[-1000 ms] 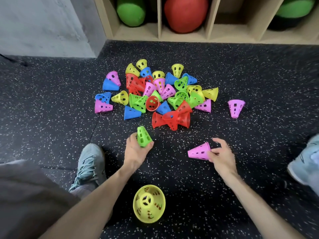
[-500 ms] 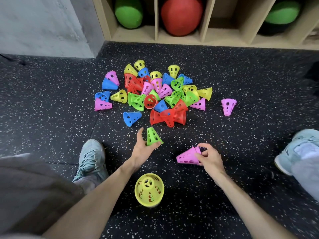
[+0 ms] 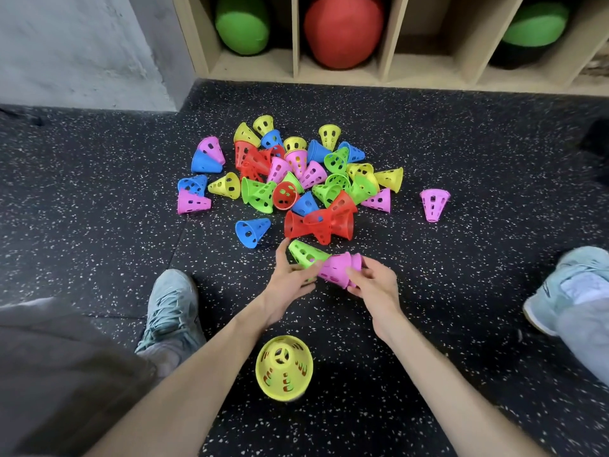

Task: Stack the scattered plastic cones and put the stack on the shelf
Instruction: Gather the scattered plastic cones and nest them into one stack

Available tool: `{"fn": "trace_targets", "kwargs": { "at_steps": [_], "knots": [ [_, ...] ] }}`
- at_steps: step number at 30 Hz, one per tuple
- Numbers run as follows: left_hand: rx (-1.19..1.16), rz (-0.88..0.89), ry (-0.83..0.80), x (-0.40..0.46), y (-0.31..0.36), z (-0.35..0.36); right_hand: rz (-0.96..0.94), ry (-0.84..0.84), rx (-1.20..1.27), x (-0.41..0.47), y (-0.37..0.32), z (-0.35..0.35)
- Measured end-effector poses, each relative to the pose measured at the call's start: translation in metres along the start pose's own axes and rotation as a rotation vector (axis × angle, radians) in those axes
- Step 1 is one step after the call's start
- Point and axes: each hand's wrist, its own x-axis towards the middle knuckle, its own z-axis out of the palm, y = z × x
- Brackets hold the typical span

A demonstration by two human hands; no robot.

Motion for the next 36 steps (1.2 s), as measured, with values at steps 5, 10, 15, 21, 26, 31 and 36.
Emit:
{"fn": "trace_targets", "kwargs": {
  "at_steps": [5, 10, 15, 21, 26, 31, 36],
  "knots": [
    [0.121, 0.096, 0.002, 0.002, 0.002, 0.002, -0.029, 0.016, 0.05, 0.005, -0.001, 0.007],
    [0.469, 0.211, 0.086, 0.009, -0.005, -0.001, -0.071, 0.011, -0.036, 0.008, -0.005, 0.007],
    [0.601, 0.248, 0.066, 0.007, -0.006, 0.002, -0.059, -0.022, -0.079, 0.006, -0.001, 0.002],
    [0.687, 0.256, 0.033, 0.003, -0.004, 0.007, -0.066, -0.02, -0.087, 0.004, -0.002, -0.006],
    [0.733, 0.291, 0.024, 0.0, -0.002, 0.005, -0.061, -0.033, -0.07, 0.001, -0.001, -0.008],
    [0.701, 0.313, 0.045, -0.004, -0.004, 0.003, -0.068, -0.065, -0.057, -0.003, -0.004, -0.009],
    [0.635, 0.338, 0.072, -0.006, -0.002, 0.008, -0.128, -0.118, -0.121, -0.004, -0.007, -0.005]
  ]
}}
